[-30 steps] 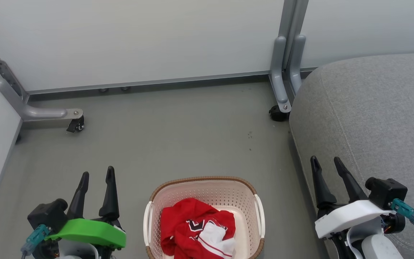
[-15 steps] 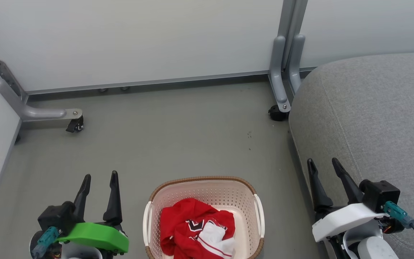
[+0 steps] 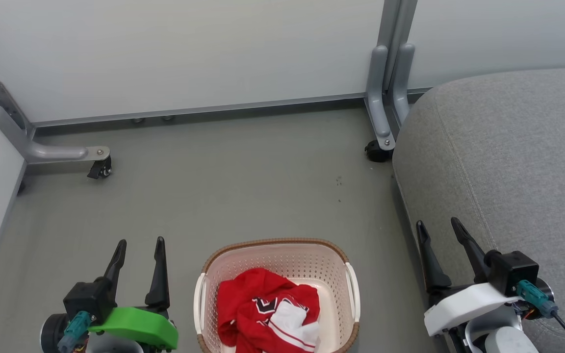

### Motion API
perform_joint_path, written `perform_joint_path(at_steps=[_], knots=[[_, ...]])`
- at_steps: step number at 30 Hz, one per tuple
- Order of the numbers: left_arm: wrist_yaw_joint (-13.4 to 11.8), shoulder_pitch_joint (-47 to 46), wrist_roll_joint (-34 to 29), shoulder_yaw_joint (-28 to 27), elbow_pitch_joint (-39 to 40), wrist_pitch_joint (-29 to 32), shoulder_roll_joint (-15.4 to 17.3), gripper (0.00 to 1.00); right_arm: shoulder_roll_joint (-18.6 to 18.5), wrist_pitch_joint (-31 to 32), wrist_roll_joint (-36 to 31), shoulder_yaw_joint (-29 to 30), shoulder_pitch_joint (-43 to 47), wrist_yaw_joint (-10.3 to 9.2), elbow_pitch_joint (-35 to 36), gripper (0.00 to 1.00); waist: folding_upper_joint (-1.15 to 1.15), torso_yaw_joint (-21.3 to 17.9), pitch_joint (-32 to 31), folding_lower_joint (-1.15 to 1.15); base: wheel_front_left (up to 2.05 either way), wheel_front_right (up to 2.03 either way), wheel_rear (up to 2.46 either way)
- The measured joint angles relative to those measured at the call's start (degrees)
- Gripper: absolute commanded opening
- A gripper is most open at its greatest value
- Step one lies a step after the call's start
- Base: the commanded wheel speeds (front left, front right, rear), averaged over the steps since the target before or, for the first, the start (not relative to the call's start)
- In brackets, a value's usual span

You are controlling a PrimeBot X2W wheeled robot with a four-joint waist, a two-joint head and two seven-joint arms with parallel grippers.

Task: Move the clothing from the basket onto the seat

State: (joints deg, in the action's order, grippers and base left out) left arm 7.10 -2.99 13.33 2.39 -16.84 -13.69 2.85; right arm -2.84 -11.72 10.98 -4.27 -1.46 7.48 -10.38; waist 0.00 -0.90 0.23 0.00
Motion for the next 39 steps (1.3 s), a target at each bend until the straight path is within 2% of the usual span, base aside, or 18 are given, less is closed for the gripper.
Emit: perform_joint_path(at_steps=[12,30,39], knots=[[-1.0,0.0,-3.8,0.5,-0.3,-1.1,0.0,1.0,0.0,-1.1,-3.4,-0.8,0.2,0.01,0.7,1.0,0.0,-0.1,0.3,0.0,0.0,0.0,0.0],[-1.2,0.1,-3.5,0.4,-0.3,-1.3,0.0,1.0,0.0,-1.1,-3.5,-0.7,0.3,0.01,1.3,1.0,0.0,0.1,0.7,0.0,0.0,0.0,0.0],[-1.1,-6.1,-6.2,4.6,-3.6,-1.4,0.0,1.0,0.0,-0.9,-3.5,-1.3,-1.9,0.01,3.7,1.0,0.0,-0.5,4.4,0.0,0.0,0.0,0.0]])
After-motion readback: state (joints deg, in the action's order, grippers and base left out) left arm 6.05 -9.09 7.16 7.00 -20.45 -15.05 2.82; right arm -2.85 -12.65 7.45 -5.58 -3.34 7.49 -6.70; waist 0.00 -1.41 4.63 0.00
